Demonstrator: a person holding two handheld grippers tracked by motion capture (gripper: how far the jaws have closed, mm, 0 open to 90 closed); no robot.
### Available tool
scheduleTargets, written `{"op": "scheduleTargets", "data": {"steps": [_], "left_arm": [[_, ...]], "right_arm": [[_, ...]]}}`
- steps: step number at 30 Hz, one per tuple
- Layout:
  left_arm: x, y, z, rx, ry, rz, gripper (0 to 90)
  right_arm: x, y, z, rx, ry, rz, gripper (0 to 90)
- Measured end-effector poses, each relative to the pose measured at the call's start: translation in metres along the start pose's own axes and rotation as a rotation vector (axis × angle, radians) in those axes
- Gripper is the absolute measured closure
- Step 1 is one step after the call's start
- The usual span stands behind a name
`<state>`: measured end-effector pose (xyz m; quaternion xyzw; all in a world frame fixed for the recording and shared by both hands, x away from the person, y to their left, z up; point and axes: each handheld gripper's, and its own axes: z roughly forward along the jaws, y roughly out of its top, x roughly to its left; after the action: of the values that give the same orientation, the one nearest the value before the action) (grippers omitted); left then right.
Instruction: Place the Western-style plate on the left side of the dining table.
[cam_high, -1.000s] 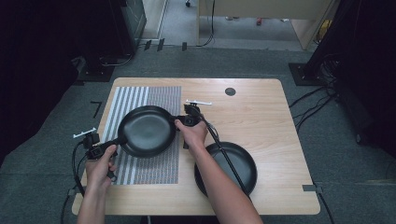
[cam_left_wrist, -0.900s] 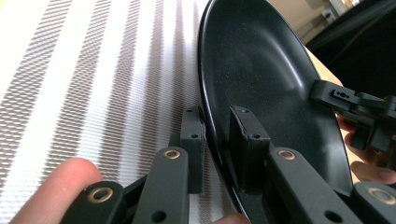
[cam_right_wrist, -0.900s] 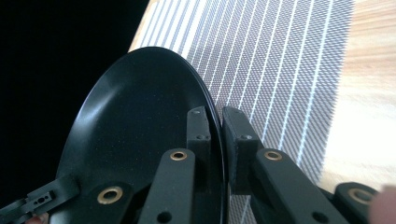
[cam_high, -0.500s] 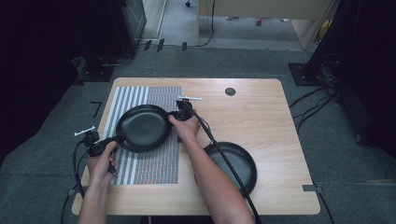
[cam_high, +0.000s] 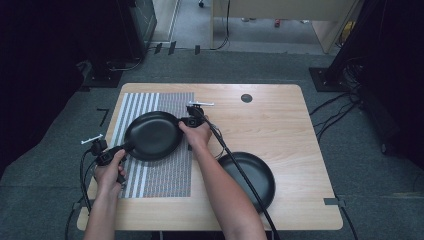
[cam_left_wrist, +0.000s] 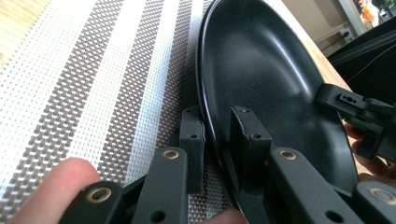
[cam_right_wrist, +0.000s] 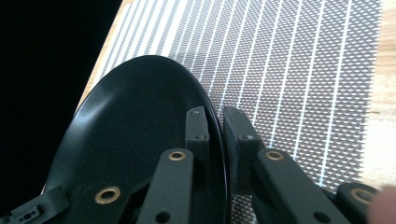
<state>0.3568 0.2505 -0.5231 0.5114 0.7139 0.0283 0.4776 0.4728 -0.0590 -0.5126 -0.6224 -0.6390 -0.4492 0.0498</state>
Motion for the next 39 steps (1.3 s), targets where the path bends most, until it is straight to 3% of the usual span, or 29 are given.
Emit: {"op": "scheduleTargets", "data": {"steps": [7,13,16,19,21,24,26,28,30,34,36,39], "left_arm": [[0.005,0.002,-0.002,-0.034,0.012,-0.025,76.4],[0.003,0.001,-0.001,-0.045,0.023,-0.001,75.3],[0.006,0.001,-0.002,-0.037,-0.016,-0.012,72.4],[0.009,0.002,-0.002,-0.037,-0.074,-0.019,59.6],[0.007,0.002,-0.003,-0.051,-0.068,0.004,52.2],[0.004,0.003,-0.008,-0.079,-0.009,0.06,42.1],[0.003,0.004,-0.013,-0.1,0.022,0.077,37.9],[0.001,0.006,-0.019,-0.12,0.033,0.109,35.7],[-0.003,0.006,-0.025,-0.132,0.045,0.151,33.0],[-0.015,0.003,-0.031,-0.119,0.076,0.244,25.4],[-0.02,0.0,-0.032,-0.107,0.089,0.277,21.5],[-0.029,-0.006,-0.037,-0.093,0.101,0.326,18.2]], "right_arm": [[0.003,-0.002,0.005,-0.014,0.006,0.0,81.5],[0.002,-0.003,0.009,-0.025,0.02,0.009,81.8],[0.003,-0.003,0.009,-0.031,0.01,-0.003,81.2],[0.004,-0.003,0.006,-0.035,0.015,-0.031,75.8],[0.007,-0.001,0.002,-0.043,0.026,-0.05,68.8],[0.01,0.003,-0.009,-0.09,0.025,-0.08,61.2],[0.012,0.006,-0.016,-0.107,0.016,-0.095,52.3],[0.015,0.009,-0.026,-0.13,0.001,-0.132,49.6],[0.018,0.012,-0.038,-0.134,0.013,-0.167,42.9],[0.018,0.013,-0.065,-0.157,0.036,-0.177,37.4],[0.015,0.011,-0.076,-0.146,0.034,-0.217,31.8],[0.012,0.004,-0.091,-0.131,0.033,-0.243,30.2]]}}
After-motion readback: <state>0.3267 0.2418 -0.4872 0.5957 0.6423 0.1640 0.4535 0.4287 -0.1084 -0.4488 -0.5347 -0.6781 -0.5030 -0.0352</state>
